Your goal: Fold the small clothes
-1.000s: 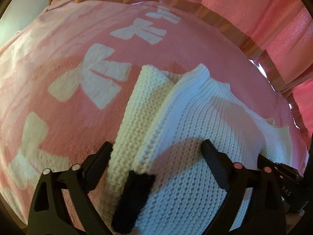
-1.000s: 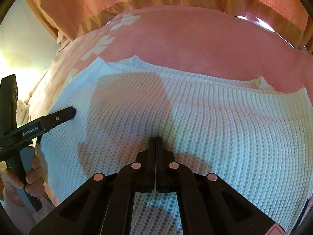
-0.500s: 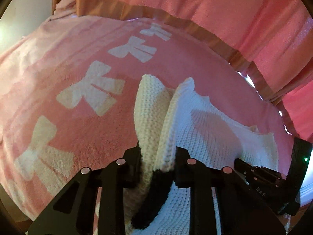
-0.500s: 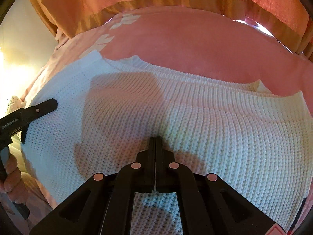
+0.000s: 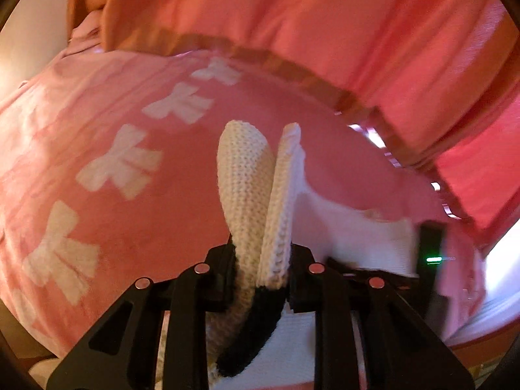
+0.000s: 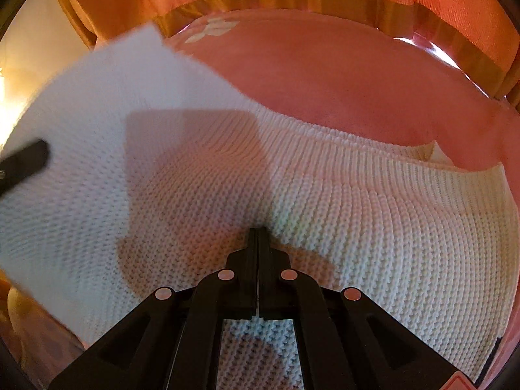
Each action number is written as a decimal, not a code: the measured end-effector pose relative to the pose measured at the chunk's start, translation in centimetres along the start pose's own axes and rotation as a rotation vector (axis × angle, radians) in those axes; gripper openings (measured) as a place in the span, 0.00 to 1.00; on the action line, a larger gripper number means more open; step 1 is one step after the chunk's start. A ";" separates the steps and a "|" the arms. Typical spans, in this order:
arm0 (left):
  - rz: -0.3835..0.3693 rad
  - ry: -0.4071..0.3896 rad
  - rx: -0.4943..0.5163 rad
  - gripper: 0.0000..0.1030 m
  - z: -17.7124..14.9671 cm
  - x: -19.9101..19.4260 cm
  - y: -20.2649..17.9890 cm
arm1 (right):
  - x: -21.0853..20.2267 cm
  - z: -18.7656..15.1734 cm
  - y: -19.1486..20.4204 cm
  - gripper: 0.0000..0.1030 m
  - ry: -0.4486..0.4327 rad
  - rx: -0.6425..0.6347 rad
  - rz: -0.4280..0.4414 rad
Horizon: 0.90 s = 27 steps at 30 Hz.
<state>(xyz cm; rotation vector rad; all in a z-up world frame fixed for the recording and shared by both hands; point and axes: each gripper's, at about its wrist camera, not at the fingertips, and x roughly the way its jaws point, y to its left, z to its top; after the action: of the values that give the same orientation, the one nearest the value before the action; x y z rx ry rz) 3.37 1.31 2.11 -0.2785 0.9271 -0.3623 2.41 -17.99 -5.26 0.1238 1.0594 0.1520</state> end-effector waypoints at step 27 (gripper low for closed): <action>-0.106 0.158 0.167 0.26 -4.2 5.6 -20.0 | -12.6 -6.2 -15.9 0.10 -0.171 0.229 -0.079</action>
<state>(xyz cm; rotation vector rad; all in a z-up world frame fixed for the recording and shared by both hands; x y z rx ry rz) -0.66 -19.45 3.41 -0.1473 1.0329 -0.5627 -8.04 -35.73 -0.23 0.2960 0.9065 -0.0512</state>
